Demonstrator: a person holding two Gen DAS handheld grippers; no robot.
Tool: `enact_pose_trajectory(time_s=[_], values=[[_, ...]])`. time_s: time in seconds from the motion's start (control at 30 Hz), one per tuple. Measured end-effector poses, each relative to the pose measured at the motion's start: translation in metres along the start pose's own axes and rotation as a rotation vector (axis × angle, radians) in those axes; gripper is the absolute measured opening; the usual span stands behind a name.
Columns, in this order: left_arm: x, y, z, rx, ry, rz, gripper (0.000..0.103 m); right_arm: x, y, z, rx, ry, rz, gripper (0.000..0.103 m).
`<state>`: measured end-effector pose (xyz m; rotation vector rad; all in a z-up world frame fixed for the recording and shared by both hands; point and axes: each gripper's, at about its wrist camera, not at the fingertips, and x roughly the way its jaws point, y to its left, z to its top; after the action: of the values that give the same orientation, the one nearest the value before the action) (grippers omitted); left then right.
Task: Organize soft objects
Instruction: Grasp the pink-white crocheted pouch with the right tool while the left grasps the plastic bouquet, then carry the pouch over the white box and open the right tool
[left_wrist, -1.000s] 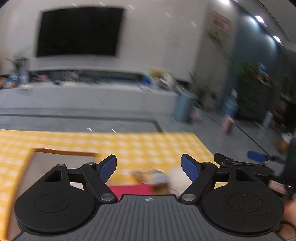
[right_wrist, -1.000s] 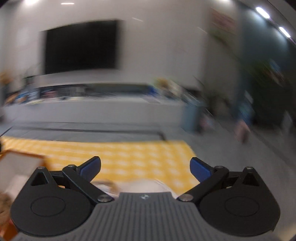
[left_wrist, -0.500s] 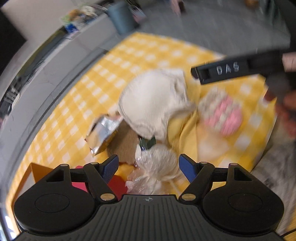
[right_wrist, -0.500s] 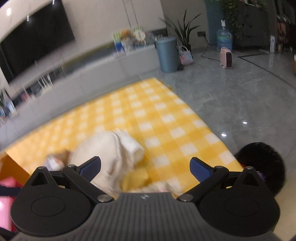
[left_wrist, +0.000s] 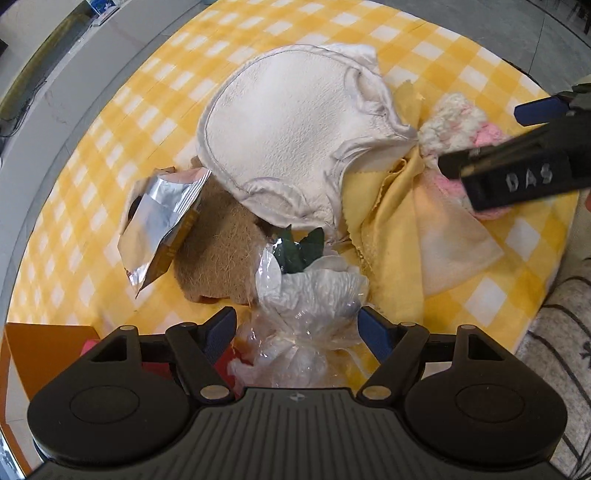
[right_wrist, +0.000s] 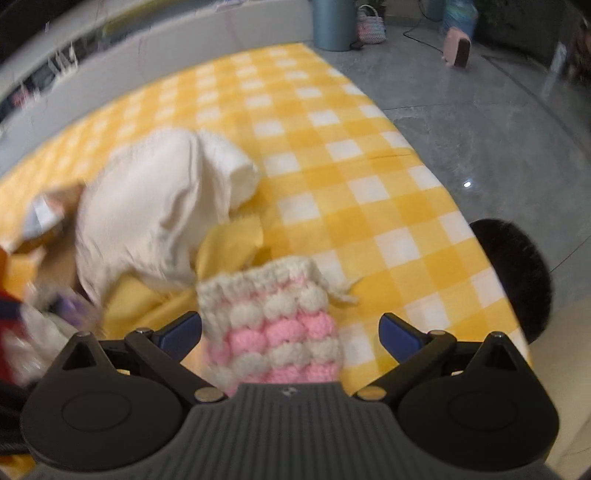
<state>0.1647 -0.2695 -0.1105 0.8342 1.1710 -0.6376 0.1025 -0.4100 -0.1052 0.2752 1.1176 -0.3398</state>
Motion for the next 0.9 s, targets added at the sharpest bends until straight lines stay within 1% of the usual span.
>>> enact_pose_trajectory(time_s=[0.03,0.07,0.1,0.17,0.27,0.3,0.37,0.43,0.53,0.63,0.77,0.83,0.9], values=[[0.001,0.0,0.0,-0.002,0.001,0.004,0.085,0.002,0.001,0.0,-0.006,0.007,0.001,0.1],[0.003,-0.001,0.0,-0.006,0.001,0.006,0.077,0.003,0.001,-0.001,-0.005,0.013,0.008,0.1],[0.004,-0.001,-0.001,-0.008,0.001,0.007,0.073,0.004,0.001,-0.001,-0.007,0.017,0.009,0.1],[0.006,-0.003,-0.002,0.002,-0.003,0.008,0.068,0.005,0.002,-0.001,-0.02,0.019,0.01,0.099],[0.004,-0.009,-0.004,0.017,-0.019,0.027,0.062,0.006,0.009,-0.002,-0.085,0.022,0.014,0.087],[0.003,-0.01,-0.005,0.017,-0.023,0.031,0.06,0.007,0.012,-0.003,-0.103,0.025,0.024,0.08],[0.001,-0.013,-0.006,0.027,-0.035,0.047,0.059,0.004,0.016,-0.004,-0.128,0.017,0.026,0.077],[-0.001,-0.016,-0.008,0.043,-0.049,0.064,0.059,-0.001,0.017,-0.004,-0.133,0.003,0.015,0.069],[-0.003,-0.017,-0.008,0.051,-0.06,0.079,0.058,-0.009,0.014,-0.006,-0.124,-0.032,0.032,0.06],[-0.013,-0.018,-0.01,0.05,-0.086,0.089,0.058,-0.019,0.009,-0.007,-0.11,-0.062,0.025,0.058],[-0.033,-0.017,-0.011,0.03,-0.136,0.134,0.058,-0.032,0.003,-0.007,-0.091,-0.11,-0.029,0.057],[-0.044,-0.016,-0.012,0.023,-0.154,0.119,0.058,-0.039,-0.001,-0.007,-0.076,-0.133,-0.035,0.057],[-0.057,-0.013,-0.014,0.021,-0.177,0.102,0.058,-0.045,-0.003,-0.008,-0.067,-0.151,-0.019,0.057]])
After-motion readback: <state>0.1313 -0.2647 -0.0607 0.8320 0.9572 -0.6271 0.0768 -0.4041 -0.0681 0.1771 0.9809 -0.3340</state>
